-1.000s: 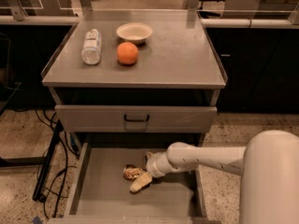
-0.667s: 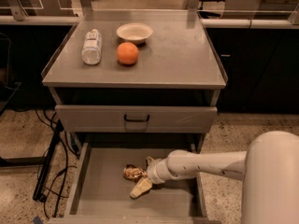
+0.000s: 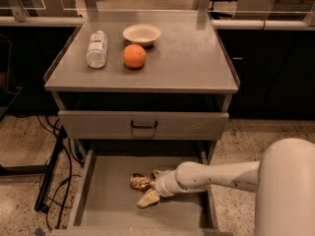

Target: Pick orange can from middle drawer and place on counter

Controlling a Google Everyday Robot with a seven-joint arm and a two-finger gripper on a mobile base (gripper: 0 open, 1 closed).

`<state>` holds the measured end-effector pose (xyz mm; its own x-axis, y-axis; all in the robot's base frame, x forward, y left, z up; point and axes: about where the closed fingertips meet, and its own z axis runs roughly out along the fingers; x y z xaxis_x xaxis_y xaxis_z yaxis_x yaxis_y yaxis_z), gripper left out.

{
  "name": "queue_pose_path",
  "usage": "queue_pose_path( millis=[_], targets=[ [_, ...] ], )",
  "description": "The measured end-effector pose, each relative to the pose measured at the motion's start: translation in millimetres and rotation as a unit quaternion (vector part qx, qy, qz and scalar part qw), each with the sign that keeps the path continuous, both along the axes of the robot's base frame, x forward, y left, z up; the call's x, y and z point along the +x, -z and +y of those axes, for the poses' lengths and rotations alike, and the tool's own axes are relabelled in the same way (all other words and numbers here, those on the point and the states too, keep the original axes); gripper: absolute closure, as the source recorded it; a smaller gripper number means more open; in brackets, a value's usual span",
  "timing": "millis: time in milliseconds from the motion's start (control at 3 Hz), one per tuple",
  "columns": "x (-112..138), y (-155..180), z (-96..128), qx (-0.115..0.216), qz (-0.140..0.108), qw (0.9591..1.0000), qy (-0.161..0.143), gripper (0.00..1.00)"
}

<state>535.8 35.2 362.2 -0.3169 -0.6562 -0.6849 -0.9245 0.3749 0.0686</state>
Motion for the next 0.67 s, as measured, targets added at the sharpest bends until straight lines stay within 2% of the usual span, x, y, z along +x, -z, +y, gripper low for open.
queue_pose_path(
  millis=[667],
  targets=[
    [0.0, 0.0, 0.0, 0.0, 0.0, 1.0, 0.0, 0.65]
  ],
)
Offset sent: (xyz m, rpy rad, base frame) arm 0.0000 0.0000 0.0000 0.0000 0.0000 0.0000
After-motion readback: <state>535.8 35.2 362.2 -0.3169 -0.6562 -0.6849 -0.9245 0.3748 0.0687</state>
